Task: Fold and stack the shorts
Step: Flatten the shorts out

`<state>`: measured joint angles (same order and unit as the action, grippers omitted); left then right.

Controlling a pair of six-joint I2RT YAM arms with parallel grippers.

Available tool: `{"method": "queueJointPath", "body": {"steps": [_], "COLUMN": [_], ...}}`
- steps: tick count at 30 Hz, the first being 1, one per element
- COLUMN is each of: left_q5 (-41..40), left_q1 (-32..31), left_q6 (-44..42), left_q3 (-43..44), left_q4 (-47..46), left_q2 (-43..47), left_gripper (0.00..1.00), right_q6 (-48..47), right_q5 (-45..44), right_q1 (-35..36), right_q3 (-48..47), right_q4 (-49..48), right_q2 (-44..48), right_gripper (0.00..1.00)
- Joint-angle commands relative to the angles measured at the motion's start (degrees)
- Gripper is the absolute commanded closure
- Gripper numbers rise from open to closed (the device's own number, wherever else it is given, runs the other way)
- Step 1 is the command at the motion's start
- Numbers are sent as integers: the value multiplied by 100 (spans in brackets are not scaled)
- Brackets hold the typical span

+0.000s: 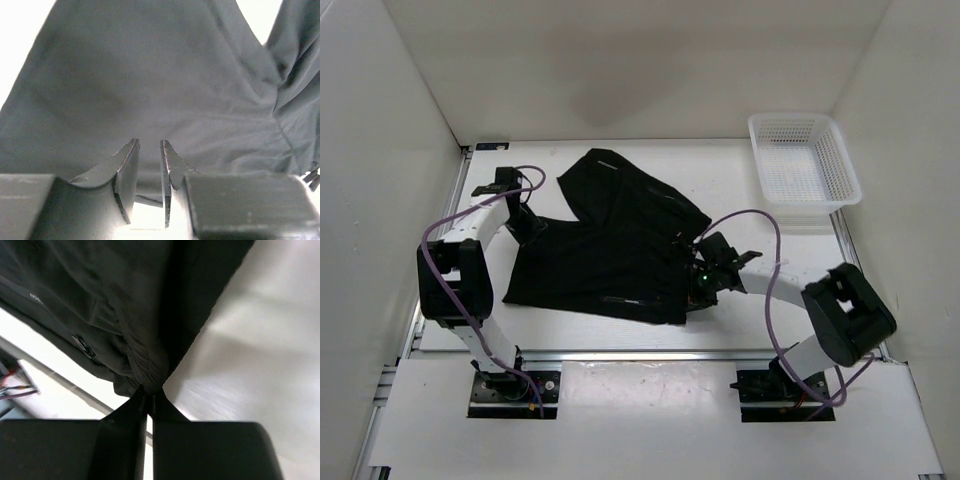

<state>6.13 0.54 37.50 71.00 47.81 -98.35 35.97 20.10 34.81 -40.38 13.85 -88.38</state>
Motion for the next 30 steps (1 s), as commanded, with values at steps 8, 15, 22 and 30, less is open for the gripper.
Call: {"method": "queueJointPath", "body": {"steps": [8, 15, 22, 30], "left_q5": [-286, -998, -1510, -1430], "left_q1": [-597, -1433, -1671, -1671], "left_q6": [-269, -436, -489, -550], "left_q3": [1098, 3295, 5387, 6223], "left_q4": [96, 1027, 1898, 1951], "left_q2": [98, -1315, -2750, -3577], "left_gripper": [59, 59, 49, 37], "right_q6": [200, -686, -1538, -1742], "right_q5": [-1770, -2801, -2607, -2414], "right_q1": [527, -587, -1538, -1846], "right_q3": [146, -1278, -3059, -4363], "right_q4": [1980, 2430, 2078, 2079], "right_q2": [1637, 1711, -342, -2032], "right_gripper": [11, 53, 50, 28]}}
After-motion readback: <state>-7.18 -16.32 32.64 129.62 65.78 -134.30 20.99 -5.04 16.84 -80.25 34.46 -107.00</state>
